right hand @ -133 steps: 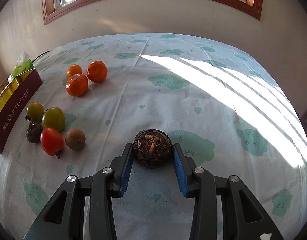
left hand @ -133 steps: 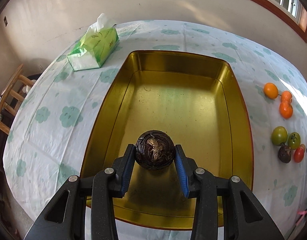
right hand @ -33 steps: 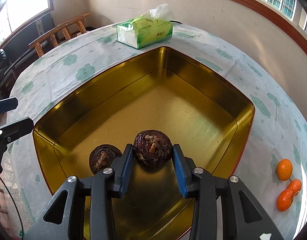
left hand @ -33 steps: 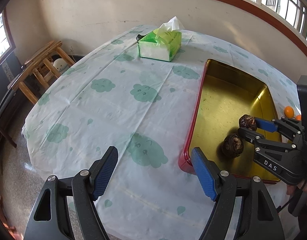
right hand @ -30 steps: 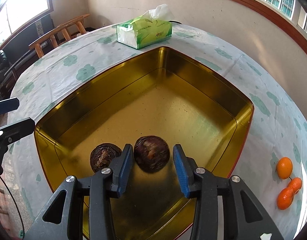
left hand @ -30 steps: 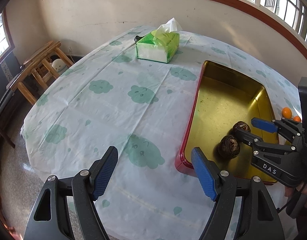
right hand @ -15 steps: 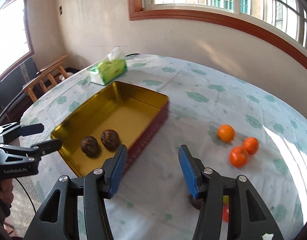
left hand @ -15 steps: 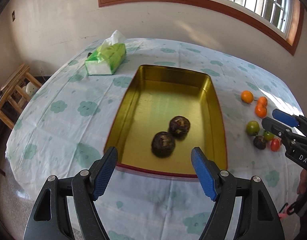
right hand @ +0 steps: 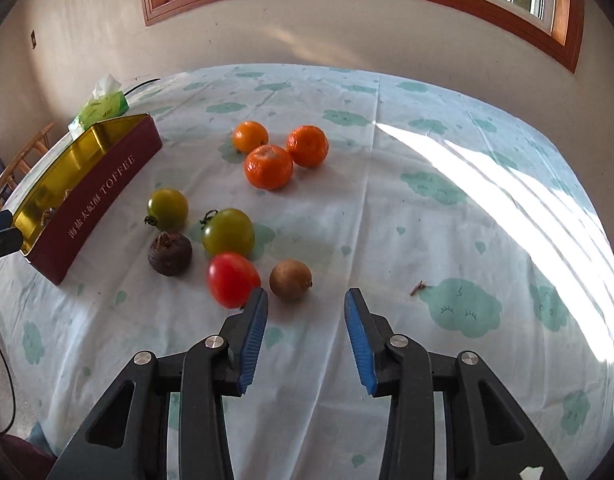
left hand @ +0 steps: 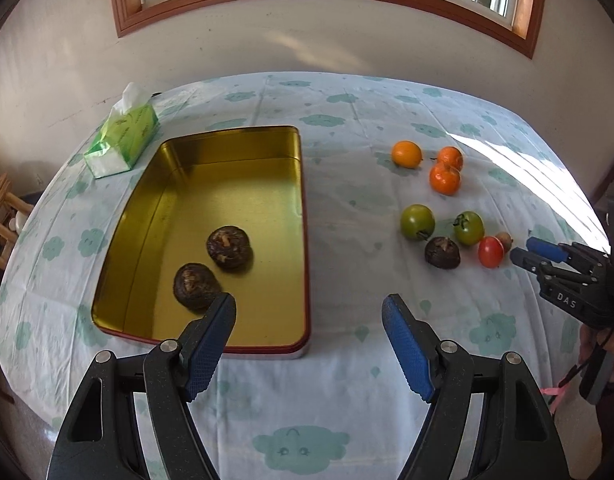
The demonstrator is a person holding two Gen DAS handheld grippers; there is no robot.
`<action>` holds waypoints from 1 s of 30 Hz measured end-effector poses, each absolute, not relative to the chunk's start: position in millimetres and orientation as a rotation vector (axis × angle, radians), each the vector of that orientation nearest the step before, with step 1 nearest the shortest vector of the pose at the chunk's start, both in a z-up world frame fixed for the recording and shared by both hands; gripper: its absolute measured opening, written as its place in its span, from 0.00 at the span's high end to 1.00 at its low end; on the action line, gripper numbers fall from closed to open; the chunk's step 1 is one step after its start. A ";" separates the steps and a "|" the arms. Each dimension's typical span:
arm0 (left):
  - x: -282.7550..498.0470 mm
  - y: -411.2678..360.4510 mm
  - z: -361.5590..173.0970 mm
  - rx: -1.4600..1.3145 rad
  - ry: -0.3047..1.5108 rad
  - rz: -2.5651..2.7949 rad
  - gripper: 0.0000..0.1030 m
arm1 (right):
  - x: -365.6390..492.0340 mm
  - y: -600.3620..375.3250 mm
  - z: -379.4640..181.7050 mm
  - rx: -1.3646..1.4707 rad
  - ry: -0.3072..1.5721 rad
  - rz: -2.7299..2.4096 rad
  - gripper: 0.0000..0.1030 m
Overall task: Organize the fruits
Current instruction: 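Grasp the small brown kiwi with the right tool, then grasp the remaining dark brown fruit with the left tool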
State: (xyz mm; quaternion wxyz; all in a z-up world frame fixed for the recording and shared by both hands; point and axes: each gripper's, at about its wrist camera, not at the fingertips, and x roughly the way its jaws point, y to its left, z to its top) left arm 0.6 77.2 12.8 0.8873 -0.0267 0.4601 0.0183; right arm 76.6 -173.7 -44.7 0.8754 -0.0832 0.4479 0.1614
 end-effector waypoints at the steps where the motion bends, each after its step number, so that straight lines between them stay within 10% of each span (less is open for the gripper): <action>1: 2.8 72.7 11.2 -0.052 0.963 0.032 0.26 | 78.0 -172.7 -47.7 -0.175 0.932 0.339 0.65; 22: 49.4 1.0 -21.5 -0.043 1.030 -0.104 0.27 | 110.4 -199.4 -61.5 -0.130 0.892 0.239 0.77; 30: 72.8 -17.2 -40.6 -0.081 1.080 -0.127 0.45 | 116.5 -215.3 -60.9 -0.105 0.895 0.193 0.76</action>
